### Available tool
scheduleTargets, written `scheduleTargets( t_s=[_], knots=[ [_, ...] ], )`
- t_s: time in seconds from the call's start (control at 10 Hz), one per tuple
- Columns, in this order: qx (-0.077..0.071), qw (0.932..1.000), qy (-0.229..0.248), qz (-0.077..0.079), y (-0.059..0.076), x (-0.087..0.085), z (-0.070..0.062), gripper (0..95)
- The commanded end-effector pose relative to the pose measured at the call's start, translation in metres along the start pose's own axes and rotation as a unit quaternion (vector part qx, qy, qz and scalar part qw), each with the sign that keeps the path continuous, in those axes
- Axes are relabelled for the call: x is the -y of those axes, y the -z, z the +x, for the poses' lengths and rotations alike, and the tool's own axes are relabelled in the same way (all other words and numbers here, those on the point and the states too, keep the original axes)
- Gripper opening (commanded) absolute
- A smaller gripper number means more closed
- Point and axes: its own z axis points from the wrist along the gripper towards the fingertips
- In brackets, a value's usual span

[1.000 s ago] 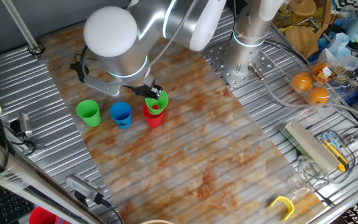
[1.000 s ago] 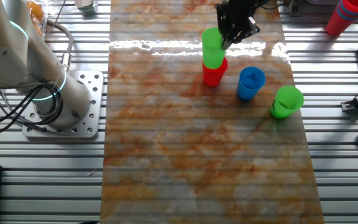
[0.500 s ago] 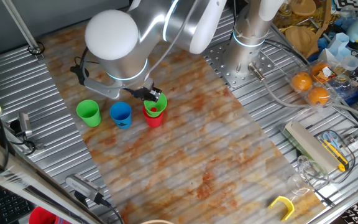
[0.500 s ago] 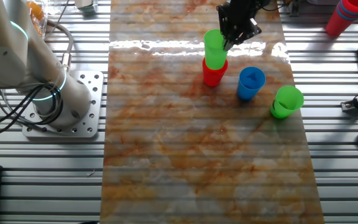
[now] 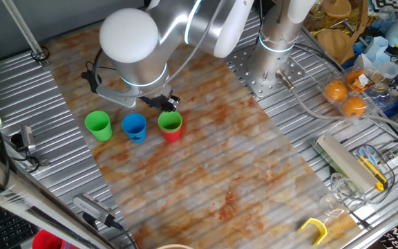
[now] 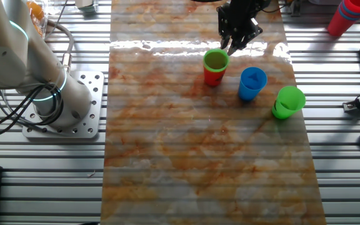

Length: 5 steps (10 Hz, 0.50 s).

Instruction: Stack the cups

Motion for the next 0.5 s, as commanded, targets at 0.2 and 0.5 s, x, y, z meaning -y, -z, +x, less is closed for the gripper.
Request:
scheduleTargets(
  t_s=[0.2, 0.5],
  knots=[
    [0.003, 0.9999, 0.008, 0.007, 0.002, 0.002, 0.000, 19.0],
    [0.009, 0.9998, 0.006, 0.017, -0.001, 0.009, -0.010, 19.0]
  ],
)
